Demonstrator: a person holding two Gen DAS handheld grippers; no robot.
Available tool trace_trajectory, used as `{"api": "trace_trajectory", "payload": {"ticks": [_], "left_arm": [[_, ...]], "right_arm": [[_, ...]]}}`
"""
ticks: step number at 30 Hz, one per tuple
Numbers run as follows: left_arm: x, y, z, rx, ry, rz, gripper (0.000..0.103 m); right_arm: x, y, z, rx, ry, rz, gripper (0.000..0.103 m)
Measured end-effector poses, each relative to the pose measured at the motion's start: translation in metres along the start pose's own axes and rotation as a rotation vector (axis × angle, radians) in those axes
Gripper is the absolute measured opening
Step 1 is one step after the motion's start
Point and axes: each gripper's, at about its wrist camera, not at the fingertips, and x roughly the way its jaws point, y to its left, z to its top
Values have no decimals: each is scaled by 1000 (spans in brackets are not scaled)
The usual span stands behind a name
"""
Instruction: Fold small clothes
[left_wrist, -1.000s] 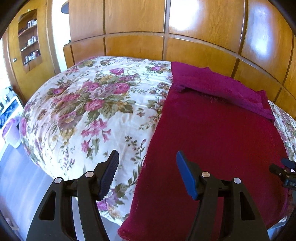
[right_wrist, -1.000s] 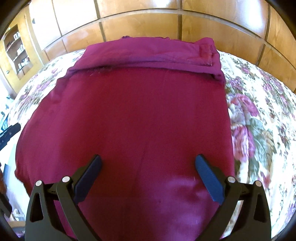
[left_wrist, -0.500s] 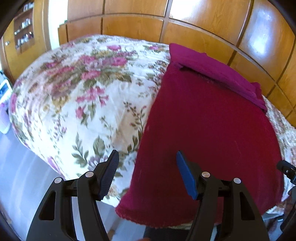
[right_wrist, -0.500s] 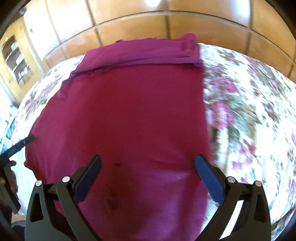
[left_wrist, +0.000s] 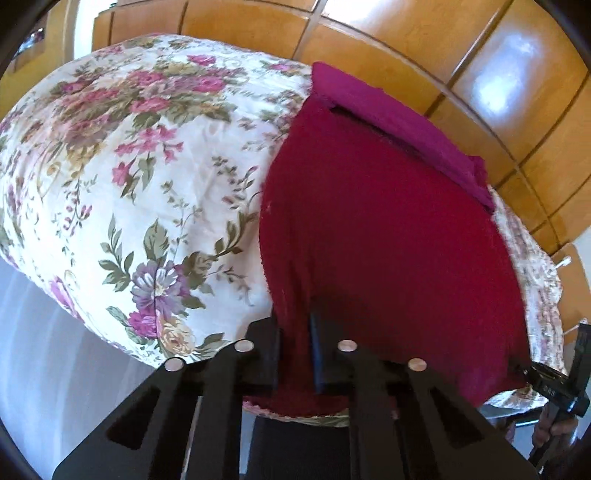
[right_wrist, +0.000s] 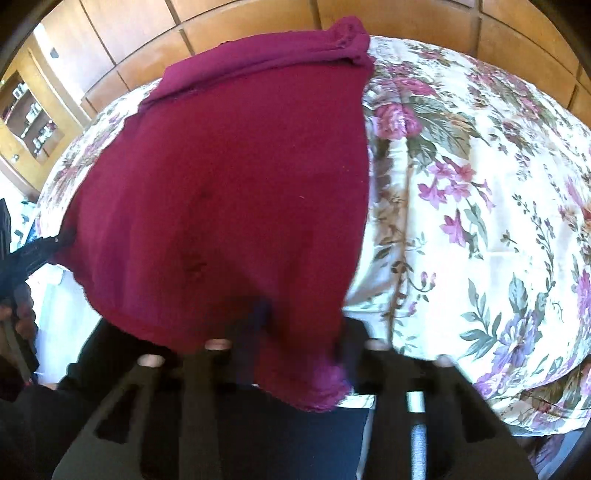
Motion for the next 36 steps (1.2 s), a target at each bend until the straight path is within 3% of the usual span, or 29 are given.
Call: {"api": "trace_trajectory", "payload": {"ticks": [4, 10, 16, 19, 20, 21, 22, 24, 25, 28, 32, 34, 36], "left_arm": [[-27, -2, 16, -30, -54, -133, 10], [-30, -6, 63, -82, -104, -251, 10], [2, -17, 132, -87, -122, -254, 10], [29, -27, 167, -81, -102, -212, 10], [37, -31, 176, -80, -98, -189, 12], [45, -31, 186, -97, -91, -172, 26], [49, -28, 193, -121, -90, -171, 48], [48, -15, 202, -180, -135, -196, 65], [46, -6, 205, -204, -162, -195, 65], [45, 16, 200, -228, -171, -172, 65], [57, 35, 171, -192, -103, -156, 65], [65, 34, 151, -154, -64, -172, 65], [73, 30, 140, -139, -33, -191, 65]], "right_arm": [[-28, 7, 25, 1, -76, 136, 8], [-42, -10, 85, 97, -193, 213, 8], [-16, -39, 153, 173, -227, 159, 8], [2, -53, 183, 204, -215, 124, 9], [8, -56, 194, 208, -213, 112, 15], [11, -57, 199, 213, -213, 122, 30], [13, -59, 203, 220, -214, 145, 39], [8, -60, 206, 234, -246, 163, 85], [2, -62, 201, 239, -268, 164, 92], [-8, -70, 186, 247, -293, 169, 94], [-2, -71, 151, 211, -244, 85, 94], [12, -68, 138, 201, -205, 67, 88], [29, -67, 134, 199, -173, 60, 67]]}}
